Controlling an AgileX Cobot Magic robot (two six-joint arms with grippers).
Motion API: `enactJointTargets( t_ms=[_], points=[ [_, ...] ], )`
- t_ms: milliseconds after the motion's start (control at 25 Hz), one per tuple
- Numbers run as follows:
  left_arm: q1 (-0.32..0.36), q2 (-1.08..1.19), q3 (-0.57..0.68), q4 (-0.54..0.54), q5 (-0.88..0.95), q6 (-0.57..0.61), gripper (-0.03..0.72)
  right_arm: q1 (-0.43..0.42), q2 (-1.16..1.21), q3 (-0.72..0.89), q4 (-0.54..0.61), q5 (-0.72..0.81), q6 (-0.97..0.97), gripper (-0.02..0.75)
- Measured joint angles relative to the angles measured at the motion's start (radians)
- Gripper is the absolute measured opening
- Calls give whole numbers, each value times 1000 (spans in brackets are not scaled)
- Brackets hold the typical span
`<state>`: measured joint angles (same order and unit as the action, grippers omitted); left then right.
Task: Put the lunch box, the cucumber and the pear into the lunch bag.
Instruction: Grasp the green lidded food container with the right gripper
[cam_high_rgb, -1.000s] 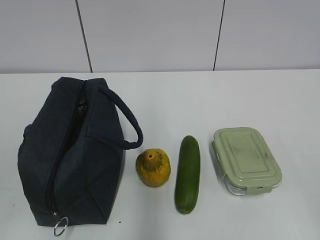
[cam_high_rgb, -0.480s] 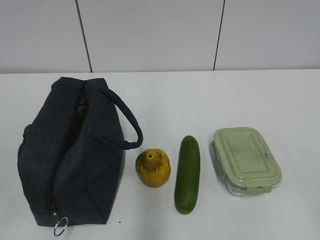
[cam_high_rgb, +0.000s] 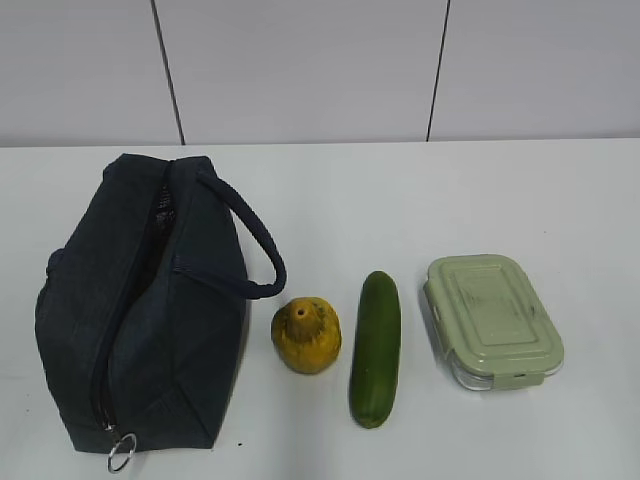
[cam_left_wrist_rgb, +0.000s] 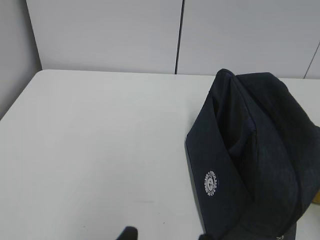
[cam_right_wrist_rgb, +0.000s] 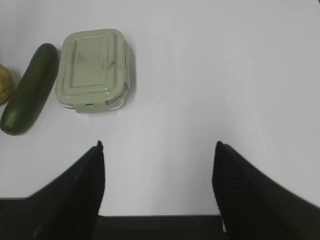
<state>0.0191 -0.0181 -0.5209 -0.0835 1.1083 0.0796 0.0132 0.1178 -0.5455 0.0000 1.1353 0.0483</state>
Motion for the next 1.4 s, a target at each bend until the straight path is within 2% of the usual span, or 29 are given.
enactJointTargets(
  t_ms=[160,520,640,800,960,1040,1240,1400],
  points=[
    [0,0,0,0,0,0,238,0,167,-62,39,-39,29,526],
    [0,0,0,0,0,0,238,0,528,-193,183,-281,33,515],
    [0,0,0,0,0,0,238,0,622,-198,284,-371,-17,512],
    [0,0,0,0,0,0,238,0,747,-200,534,-436,-202,512],
    [0,0,0,0,0,0,238,0,883,-220,824,-443,-458,512],
    [0,0,0,0,0,0,238,0,953,-253,924,-412,-562,512],
    [0,0,0,0,0,0,238,0,1140,-365,979,-292,-669,511],
    [0,0,0,0,0,0,238,-44,1248,-444,985,-235,-692,482]
  ],
)
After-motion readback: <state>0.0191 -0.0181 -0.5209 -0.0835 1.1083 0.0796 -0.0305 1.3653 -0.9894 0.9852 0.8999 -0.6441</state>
